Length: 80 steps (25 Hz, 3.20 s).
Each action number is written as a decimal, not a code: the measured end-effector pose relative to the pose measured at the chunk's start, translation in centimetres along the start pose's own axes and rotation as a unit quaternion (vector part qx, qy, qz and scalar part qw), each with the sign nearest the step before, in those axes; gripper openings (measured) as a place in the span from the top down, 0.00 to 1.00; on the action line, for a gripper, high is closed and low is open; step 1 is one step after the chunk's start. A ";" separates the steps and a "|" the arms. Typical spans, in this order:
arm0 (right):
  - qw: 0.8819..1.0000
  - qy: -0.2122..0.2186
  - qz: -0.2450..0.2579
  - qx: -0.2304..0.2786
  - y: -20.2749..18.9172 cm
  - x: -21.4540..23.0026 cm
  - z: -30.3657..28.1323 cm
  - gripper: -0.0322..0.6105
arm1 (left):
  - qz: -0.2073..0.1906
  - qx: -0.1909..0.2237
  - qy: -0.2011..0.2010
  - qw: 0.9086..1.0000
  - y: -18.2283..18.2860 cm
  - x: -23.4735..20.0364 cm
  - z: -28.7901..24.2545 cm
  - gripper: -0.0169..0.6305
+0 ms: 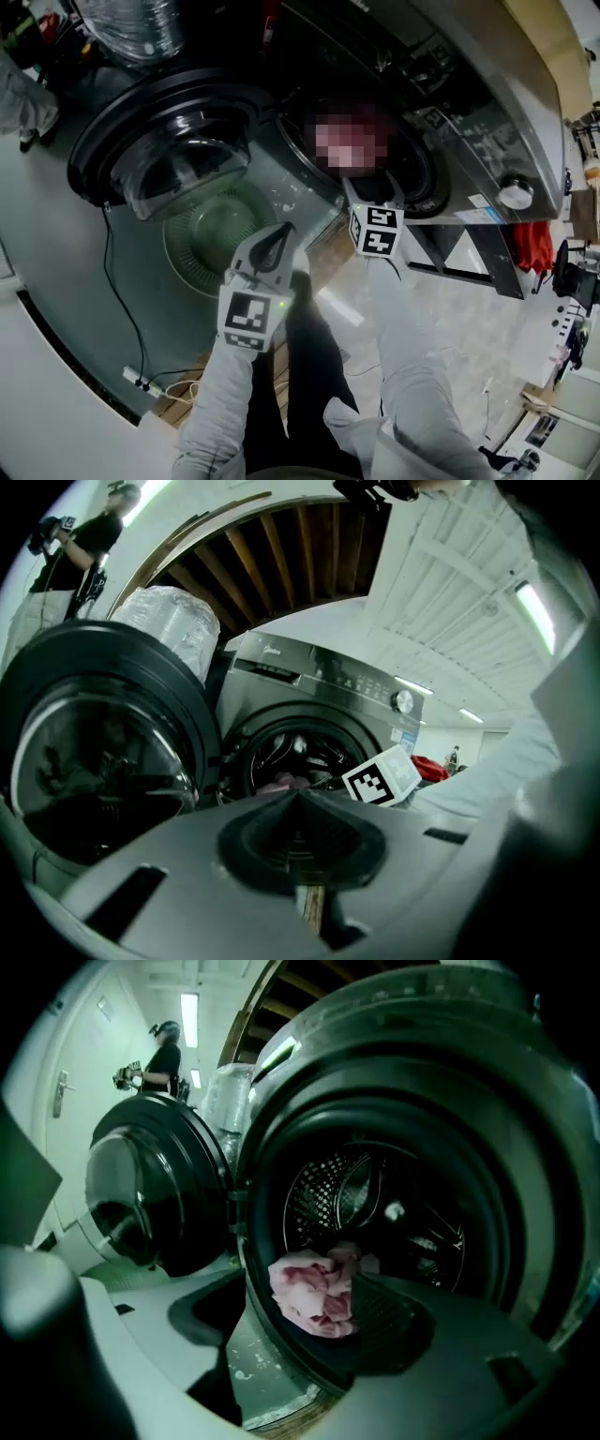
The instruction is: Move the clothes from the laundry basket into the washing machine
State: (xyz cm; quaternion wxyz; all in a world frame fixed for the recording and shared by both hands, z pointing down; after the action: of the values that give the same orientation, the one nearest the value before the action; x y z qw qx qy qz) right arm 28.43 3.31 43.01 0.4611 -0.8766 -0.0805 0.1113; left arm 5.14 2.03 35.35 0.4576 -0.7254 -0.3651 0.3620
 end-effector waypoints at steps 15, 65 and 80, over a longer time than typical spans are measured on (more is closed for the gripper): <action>0.977 0.102 -0.068 0.175 18.1 -6.3 27.7 0.42 | -0.018 0.079 -0.003 0.997 16.8 3.9 15.2 0.95; 0.933 0.155 -0.059 0.319 22.1 -11.8 49.2 0.92 | -0.075 0.112 -0.025 0.991 23.0 9.9 28.4 0.95; 0.943 0.153 -0.052 0.290 21.3 -12.4 48.4 0.92 | -0.077 0.104 -0.032 0.991 22.5 8.9 28.8 0.95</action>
State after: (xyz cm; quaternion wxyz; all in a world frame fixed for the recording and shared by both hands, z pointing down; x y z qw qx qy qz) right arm 4.26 26.60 0.28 0.7073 -0.7060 -0.0192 -0.0299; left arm -10.92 14.11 3.57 0.5451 -0.6319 -0.3943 0.3847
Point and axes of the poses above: the fingertips, and each gripper's own axes: z backward along the fingers, x to its right, y out of its top, the point moved 3 cm from there along z, backward along the fingers, and after that the axes turned 9 degrees about y, right-handed, at the moved point
